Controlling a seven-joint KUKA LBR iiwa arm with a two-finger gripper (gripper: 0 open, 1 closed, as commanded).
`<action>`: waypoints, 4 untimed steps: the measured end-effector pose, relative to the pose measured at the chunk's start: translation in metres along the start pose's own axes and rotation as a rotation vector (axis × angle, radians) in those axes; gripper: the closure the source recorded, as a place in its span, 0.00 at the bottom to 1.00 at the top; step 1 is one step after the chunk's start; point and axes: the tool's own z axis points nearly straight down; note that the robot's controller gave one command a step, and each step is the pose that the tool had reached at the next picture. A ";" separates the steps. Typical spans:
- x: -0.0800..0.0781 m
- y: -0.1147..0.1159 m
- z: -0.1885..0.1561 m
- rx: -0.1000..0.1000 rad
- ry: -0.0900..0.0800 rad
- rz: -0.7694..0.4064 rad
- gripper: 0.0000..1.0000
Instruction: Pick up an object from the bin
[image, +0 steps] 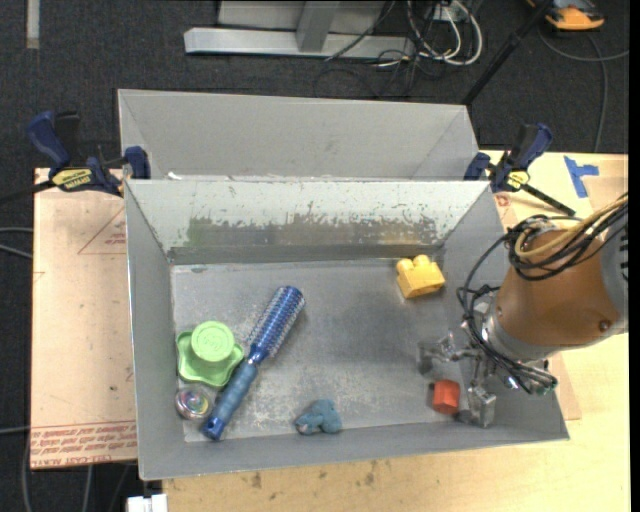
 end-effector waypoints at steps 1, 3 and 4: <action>-0.015 0.008 0.003 -0.012 0.010 -0.585 0.00; -0.033 0.027 -0.148 -0.004 0.005 -0.503 1.00; -0.038 0.036 -0.088 -0.016 0.015 -0.482 1.00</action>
Offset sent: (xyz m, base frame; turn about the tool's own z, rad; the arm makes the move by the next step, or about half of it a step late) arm 0.0092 0.0125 -0.0030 -0.5874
